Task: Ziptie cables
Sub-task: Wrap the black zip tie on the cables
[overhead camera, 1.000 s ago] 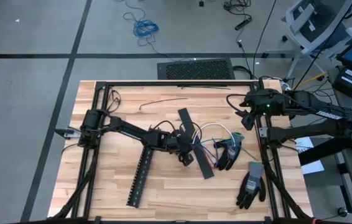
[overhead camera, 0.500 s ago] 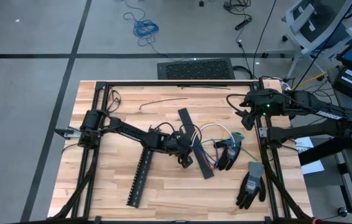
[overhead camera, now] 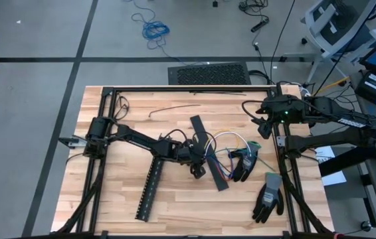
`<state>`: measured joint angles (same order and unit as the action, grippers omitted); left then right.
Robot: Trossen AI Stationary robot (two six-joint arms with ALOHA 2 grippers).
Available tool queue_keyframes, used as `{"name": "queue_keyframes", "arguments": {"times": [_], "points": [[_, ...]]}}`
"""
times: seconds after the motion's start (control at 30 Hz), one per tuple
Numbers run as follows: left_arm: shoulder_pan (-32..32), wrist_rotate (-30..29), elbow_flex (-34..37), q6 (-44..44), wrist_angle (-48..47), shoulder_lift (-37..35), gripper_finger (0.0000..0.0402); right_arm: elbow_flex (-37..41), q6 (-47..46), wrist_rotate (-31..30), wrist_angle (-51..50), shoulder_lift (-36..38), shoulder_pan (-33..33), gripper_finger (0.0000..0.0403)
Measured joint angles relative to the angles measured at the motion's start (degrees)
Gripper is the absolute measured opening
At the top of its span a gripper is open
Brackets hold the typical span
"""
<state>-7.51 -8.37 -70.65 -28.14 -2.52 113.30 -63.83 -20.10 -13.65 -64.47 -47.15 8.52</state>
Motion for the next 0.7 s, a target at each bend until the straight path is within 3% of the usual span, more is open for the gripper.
{"name": "queue_keyframes", "arguments": {"times": [0.27, 0.57, 0.7], "points": [[1.7, 1.0, 0.0, 0.0, -5.7, -3.9, 0.0144, 0.0, 1.5, 0.0, 0.0, 0.0, 0.0, 0.0192], [1.3, 2.2, 0.3, 5.3, -22.1, -6.7, 0.0147, 0.0, 1.5, 0.0, 0.0, 0.0, 0.0, 0.0192], [0.1, 3.8, 2.3, 6.7, -22.4, -6.4, 0.0147, 0.0, 1.5, 0.0, 0.0, 0.0, 0.0, 0.0192]]}}
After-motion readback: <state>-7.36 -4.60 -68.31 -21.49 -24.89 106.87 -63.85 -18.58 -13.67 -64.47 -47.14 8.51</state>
